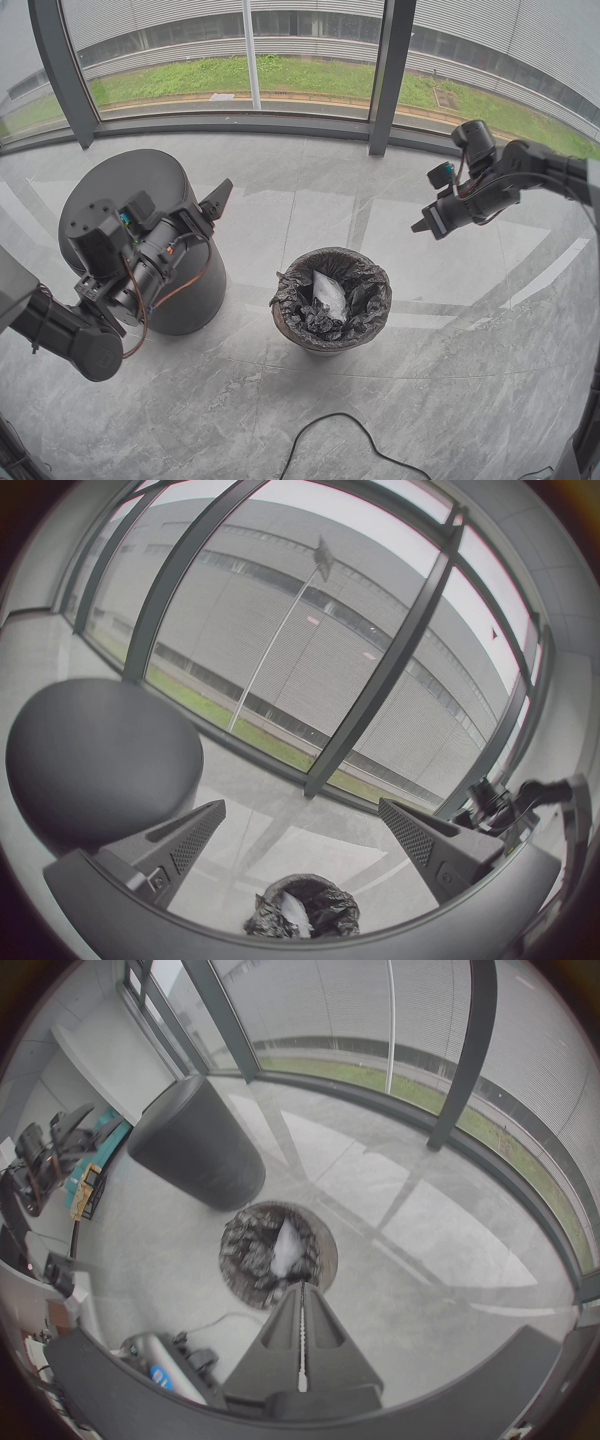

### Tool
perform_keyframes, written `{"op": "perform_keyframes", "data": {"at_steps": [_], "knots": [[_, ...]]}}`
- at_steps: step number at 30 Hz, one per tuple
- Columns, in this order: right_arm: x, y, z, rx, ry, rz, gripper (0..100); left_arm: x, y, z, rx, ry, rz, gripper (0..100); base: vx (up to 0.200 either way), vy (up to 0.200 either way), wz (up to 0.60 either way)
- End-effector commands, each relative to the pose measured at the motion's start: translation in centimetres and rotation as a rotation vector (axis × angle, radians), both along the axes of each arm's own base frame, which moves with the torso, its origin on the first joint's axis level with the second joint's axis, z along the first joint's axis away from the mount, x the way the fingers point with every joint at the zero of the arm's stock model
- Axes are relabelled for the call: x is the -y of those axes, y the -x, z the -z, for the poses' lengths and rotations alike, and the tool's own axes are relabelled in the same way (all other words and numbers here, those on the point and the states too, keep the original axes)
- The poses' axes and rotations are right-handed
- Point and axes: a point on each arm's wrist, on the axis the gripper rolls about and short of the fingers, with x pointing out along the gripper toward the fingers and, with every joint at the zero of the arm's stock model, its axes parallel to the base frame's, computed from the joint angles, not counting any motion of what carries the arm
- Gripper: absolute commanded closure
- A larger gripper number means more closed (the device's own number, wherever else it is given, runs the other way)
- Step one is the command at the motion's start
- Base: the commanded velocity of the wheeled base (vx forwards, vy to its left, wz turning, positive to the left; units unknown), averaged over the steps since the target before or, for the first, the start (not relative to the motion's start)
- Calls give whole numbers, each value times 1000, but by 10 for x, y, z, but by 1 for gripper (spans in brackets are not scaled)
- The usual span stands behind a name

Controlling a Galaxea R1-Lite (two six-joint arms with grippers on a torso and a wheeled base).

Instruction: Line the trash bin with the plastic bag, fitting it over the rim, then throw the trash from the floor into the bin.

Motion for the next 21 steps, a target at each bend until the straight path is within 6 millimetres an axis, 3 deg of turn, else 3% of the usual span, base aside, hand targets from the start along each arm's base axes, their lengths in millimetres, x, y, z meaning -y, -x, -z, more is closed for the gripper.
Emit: {"op": "perform_keyframes", "data": {"at_steps": [1,3,5,6,7,10,11,12,15,16,17,19,20,21], "knots": [[61,217,-134,16,179,116,100,-66,59,-76,329,-205,-31,0,0,0,0],[81,275,-142,-28,237,195,100,-72,83,-78,346,-204,-29,0,0,0,0],[95,319,-144,-63,248,260,100,-76,101,-68,322,-215,-24,0,0,0,0],[95,319,-144,-63,248,260,100,-76,101,-68,322,-215,-24,0,0,0,0],[104,373,-149,22,223,332,100,-82,126,-56,301,-224,-27,0,0,0,0],[107,444,-149,198,170,446,100,-92,156,-48,311,-224,-43,0,0,0,0],[106,459,-147,235,159,461,100,-94,161,-48,320,-222,-47,0,0,0,0],[103,517,-134,392,125,489,100,-101,178,-48,345,-220,-77,0,0,0,0],[101,624,-93,799,44,500,100,-114,203,-38,347,-232,-156,0,0,0,0],[101,641,-78,902,25,503,100,-117,211,-32,341,-239,-172,0,0,0,0],[100,635,-60,931,24,514,100,-120,220,-25,331,-249,-193,0,0,0,0],[98,612,-35,1011,8,530,100,-122,234,-10,310,-275,-201,0,0,0,0],[98,608,-33,1023,6,532,100,-123,236,-7,305,-278,-199,0,0,0,0],[98,575,-24,1081,-5,535,100,-123,248,5,302,-299,-182,0,0,0,0]]}}
